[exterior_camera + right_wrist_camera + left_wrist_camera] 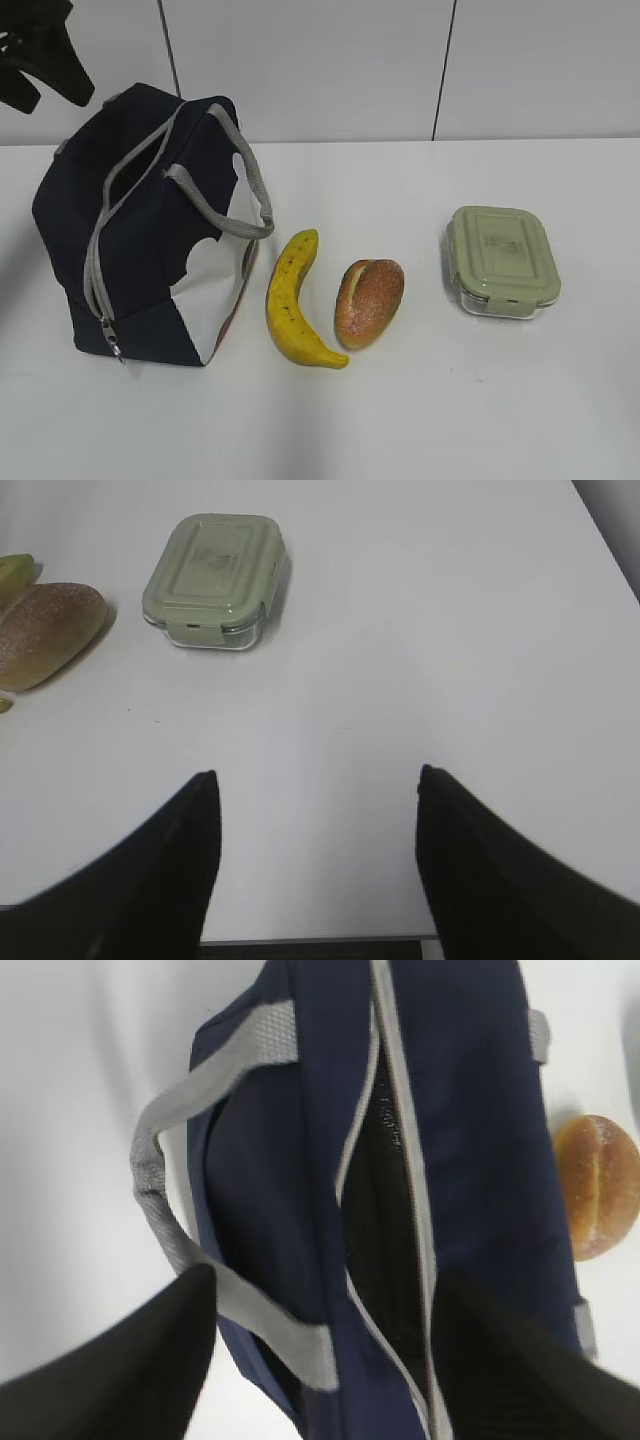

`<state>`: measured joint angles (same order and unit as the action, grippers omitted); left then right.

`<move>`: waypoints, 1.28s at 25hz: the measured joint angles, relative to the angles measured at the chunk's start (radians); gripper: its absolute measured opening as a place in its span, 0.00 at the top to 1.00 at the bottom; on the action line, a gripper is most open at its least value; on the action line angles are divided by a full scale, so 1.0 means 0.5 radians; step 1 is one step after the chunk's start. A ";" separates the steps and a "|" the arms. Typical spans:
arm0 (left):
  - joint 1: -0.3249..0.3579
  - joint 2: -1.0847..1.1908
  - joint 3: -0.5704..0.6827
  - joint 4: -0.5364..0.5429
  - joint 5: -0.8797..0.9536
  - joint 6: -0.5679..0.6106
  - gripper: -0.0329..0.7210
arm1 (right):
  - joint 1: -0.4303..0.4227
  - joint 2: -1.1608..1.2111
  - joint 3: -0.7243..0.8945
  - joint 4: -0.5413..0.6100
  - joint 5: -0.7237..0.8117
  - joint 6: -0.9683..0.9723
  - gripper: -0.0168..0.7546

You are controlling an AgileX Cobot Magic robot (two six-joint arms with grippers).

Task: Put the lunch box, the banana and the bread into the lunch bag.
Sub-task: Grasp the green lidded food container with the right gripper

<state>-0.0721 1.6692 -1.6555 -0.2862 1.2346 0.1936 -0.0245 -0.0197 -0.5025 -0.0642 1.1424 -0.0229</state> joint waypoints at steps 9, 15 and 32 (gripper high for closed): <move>0.000 0.353 -0.238 -0.032 0.005 0.000 0.46 | 0.000 0.000 0.000 0.000 0.000 0.000 0.38; 0.000 0.436 -0.257 -0.047 0.003 0.000 0.56 | 0.000 0.000 0.000 0.000 0.000 0.000 0.38; 0.000 0.472 -0.257 -0.258 0.005 0.000 0.96 | 0.000 0.000 0.000 0.000 0.000 0.000 0.38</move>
<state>-0.0721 1.9053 -1.7841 -0.4154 1.2370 0.1936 -0.0245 -0.0197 -0.5025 -0.0642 1.1424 -0.0229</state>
